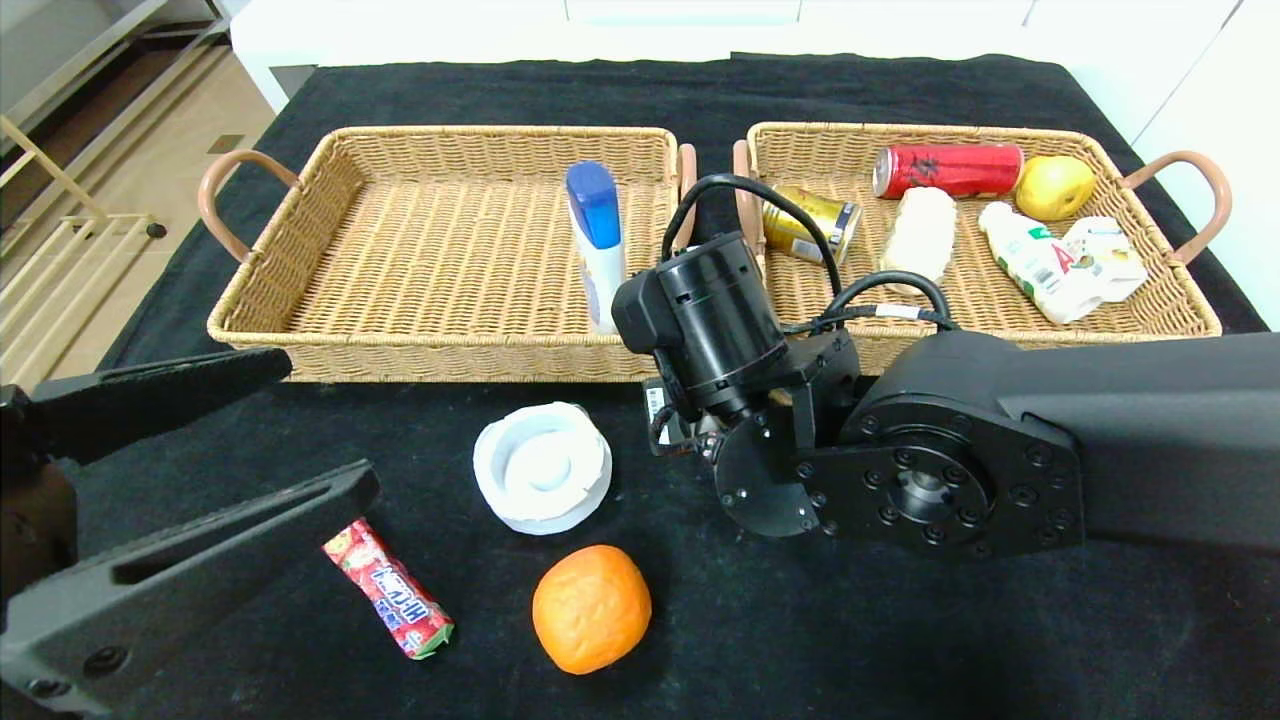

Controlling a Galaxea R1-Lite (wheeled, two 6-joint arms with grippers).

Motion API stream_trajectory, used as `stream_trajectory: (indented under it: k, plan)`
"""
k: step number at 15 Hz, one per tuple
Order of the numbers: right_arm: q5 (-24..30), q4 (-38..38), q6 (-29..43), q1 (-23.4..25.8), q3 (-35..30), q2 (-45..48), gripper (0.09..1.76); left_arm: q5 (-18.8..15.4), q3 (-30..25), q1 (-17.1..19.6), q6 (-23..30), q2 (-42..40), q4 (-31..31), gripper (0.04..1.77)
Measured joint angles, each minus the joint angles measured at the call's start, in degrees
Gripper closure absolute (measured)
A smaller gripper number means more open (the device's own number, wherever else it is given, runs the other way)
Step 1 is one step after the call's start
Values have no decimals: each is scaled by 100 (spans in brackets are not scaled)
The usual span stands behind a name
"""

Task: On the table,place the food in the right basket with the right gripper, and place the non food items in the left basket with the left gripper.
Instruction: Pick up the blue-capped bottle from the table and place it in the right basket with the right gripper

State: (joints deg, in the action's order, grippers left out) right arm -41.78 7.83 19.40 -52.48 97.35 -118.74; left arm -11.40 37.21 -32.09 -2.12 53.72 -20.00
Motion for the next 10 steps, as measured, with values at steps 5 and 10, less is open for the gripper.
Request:
stream_trajectory:
  k: [5, 10]
  plan:
    - [9, 5, 9, 2, -15, 13, 100, 2, -9, 1, -7, 10, 0, 9]
    - [33, 132, 9, -143, -99, 339, 100, 5, -17, 1, -7, 24, -2, 9]
